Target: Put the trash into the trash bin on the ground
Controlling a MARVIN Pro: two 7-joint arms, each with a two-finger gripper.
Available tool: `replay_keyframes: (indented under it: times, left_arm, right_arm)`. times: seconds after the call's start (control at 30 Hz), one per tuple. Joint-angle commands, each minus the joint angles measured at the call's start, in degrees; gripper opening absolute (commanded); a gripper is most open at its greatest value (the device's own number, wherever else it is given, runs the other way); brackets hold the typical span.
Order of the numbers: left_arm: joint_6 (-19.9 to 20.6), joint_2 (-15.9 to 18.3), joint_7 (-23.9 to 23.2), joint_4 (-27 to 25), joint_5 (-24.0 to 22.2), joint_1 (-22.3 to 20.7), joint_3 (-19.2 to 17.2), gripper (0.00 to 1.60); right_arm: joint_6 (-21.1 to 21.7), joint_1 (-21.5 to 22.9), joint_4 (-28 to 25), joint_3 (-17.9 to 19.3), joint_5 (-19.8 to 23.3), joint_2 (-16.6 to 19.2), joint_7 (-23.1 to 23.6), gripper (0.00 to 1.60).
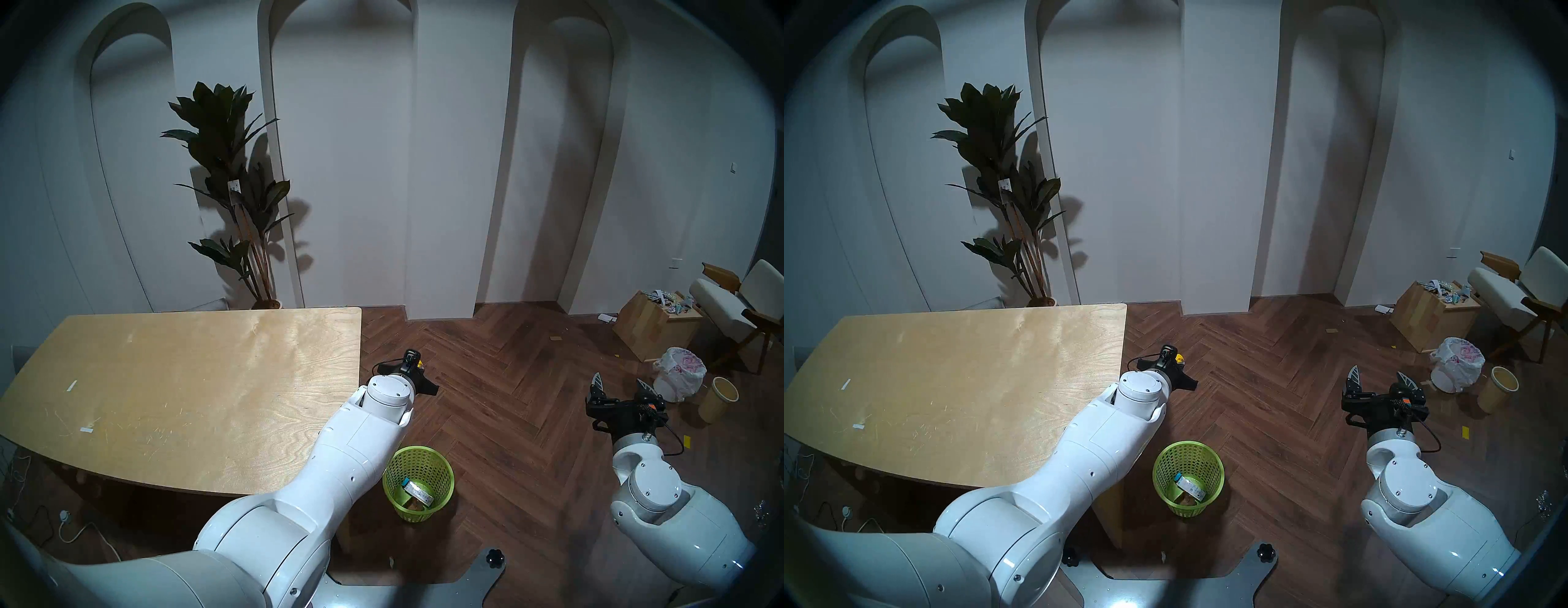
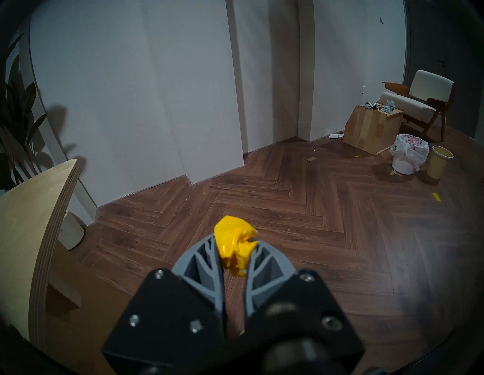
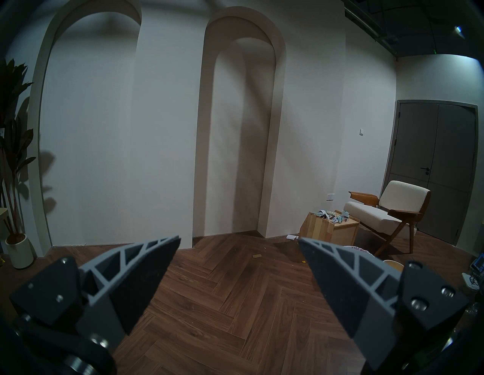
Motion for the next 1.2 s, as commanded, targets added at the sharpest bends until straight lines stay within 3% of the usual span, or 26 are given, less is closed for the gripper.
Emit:
replay_keyframes:
  times: [0.0, 0.33, 0.9, 1.0, 1.17]
  left_arm:
    - [-4.63, -1.57, 0.03, 1.8, 0.23, -3.74, 0.18, 0.0]
    - [-7.48, -1.42, 0.36, 2.73, 1.06, -2.11, 0.3, 0.0]
    - [-5.67, 0.14, 0.72, -0.35, 1.89, 1.35, 0.88, 0.0]
    - [-5.75, 0.13, 0.9, -0.21, 1.96, 1.33, 0.95, 0.23]
    - [-5.88, 0.15, 0.9, -0.08, 1.98, 1.22, 1.0, 0.06]
  right_arm:
    - [-0.39, 0.02, -0.79, 0.51, -0.04, 0.14, -0.07, 1.6]
    - [-0.43, -0.08, -0.87, 0.58, -0.01, 0.18, -0.07, 1.6]
    - [-0.45, -0.13, -0.91, 0.6, 0.02, 0.2, -0.07, 1.6]
    - [-0.45, -0.11, -0.9, 0.59, 0.01, 0.2, -0.07, 1.6]
    - [-0.45, -0.1, -0.89, 0.58, 0.01, 0.2, -0.08, 1.6]
